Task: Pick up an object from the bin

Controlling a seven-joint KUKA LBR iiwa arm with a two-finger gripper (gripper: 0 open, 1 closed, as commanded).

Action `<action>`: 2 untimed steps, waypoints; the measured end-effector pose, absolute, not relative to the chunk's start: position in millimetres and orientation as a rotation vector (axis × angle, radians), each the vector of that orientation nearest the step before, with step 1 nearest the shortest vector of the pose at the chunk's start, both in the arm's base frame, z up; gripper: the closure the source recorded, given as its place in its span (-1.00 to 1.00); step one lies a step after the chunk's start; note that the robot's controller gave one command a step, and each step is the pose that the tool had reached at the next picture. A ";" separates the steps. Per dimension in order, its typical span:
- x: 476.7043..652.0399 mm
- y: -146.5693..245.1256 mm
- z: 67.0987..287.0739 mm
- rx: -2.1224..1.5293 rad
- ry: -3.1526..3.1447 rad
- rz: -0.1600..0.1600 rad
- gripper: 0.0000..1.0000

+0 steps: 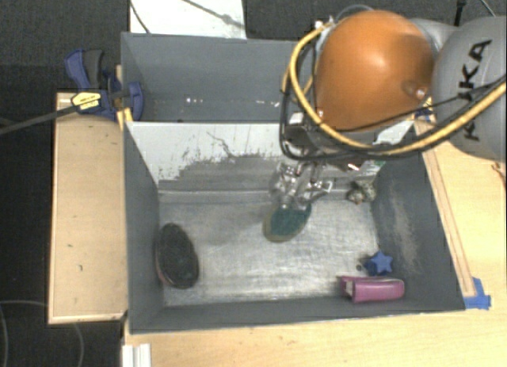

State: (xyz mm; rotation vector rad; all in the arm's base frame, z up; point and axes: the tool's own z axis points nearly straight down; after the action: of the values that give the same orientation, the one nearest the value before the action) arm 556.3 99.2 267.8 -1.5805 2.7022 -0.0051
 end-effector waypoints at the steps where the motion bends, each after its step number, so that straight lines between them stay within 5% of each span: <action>1: 541.9 99.6 189.1 -1.421 2.806 0.005 1.00; 2: 543.7 99.7 192.7 -1.415 2.802 0.001 -1.00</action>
Offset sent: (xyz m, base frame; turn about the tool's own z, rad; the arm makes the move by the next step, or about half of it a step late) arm -0.0132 0.0001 -0.0756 0.1205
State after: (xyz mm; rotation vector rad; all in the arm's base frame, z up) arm 543.7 99.7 192.7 -1.4146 2.8017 0.0015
